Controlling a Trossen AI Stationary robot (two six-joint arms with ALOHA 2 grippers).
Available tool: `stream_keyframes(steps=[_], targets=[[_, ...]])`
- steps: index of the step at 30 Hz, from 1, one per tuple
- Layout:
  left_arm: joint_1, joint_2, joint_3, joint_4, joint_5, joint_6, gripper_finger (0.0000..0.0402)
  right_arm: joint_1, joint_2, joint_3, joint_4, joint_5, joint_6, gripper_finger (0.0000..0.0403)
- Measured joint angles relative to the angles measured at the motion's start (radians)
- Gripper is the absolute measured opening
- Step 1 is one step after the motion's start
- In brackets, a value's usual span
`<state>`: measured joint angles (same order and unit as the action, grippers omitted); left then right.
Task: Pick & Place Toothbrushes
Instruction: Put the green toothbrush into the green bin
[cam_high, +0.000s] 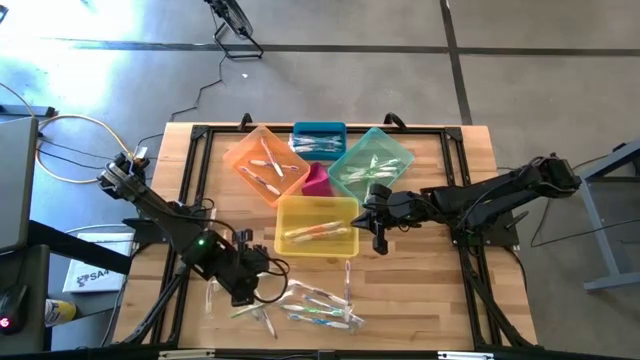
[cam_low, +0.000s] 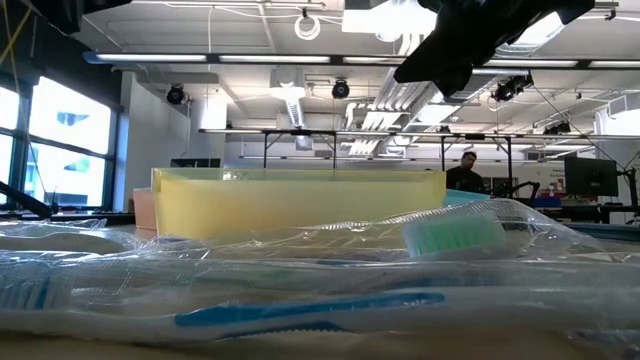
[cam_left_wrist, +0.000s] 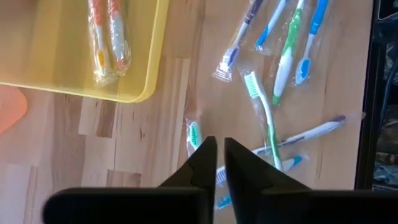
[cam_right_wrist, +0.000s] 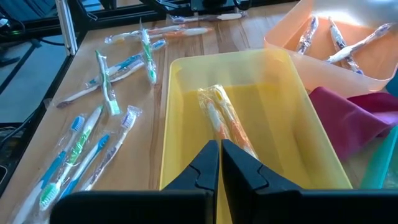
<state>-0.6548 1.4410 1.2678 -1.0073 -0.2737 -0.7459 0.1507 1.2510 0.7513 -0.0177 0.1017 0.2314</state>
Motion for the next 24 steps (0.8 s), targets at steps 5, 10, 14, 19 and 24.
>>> stream_keyframes(steps=[5, 10, 14, 19, 24], targets=[[0.000, 0.000, 0.000, -0.042, 0.003, -0.078, 0.0085, 0.000, 0.000, 0.000, 0.000, 0.000, 0.000, 0.0010], [0.000, 0.000, -0.012, -0.061, 0.003, -0.099, 0.0115, 0.000, 0.000, 0.000, 0.000, 0.000, 0.000, 0.0010], [0.000, 0.002, -0.064, -0.054, 0.018, -0.101, 0.0120, 0.000, 0.000, 0.000, 0.000, 0.000, 0.000, 0.0010], [0.000, 0.002, -0.180, 0.035, 0.078, -0.102, 0.0120, 0.000, 0.000, 0.000, 0.000, 0.000, 0.000, 0.0010], [0.000, 0.002, -0.305, 0.210, 0.133, -0.105, 0.0120, 0.000, 0.000, 0.000, 0.000, 0.000, 0.000, 0.0010]])
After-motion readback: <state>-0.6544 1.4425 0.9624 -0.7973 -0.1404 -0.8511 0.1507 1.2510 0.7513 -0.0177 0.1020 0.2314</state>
